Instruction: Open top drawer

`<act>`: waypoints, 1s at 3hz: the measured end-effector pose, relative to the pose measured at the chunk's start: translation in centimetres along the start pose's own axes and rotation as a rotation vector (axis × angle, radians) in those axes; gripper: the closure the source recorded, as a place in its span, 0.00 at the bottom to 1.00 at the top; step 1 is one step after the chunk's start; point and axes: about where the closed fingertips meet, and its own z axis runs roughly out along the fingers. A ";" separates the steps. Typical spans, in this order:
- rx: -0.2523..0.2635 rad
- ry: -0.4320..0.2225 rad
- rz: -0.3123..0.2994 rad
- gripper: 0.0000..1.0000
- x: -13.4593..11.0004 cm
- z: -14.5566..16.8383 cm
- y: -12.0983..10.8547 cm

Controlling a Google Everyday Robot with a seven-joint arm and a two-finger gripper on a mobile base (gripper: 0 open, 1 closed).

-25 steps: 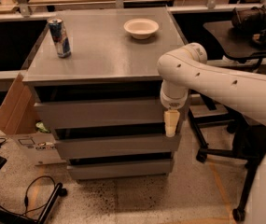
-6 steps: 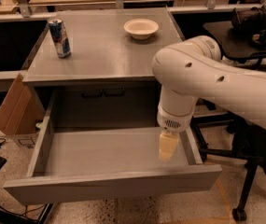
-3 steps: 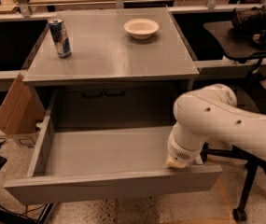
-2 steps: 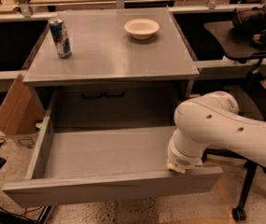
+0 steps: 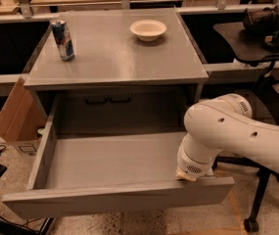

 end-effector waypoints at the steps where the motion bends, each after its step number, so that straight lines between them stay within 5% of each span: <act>1: 0.001 0.001 -0.001 0.62 0.0 -0.1 0.0; 3: 0.004 0.003 -0.002 0.16 0.1 -0.2 0.1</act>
Offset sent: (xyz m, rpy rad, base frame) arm -0.0004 -0.0001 0.0005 -0.0012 -0.0009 0.0004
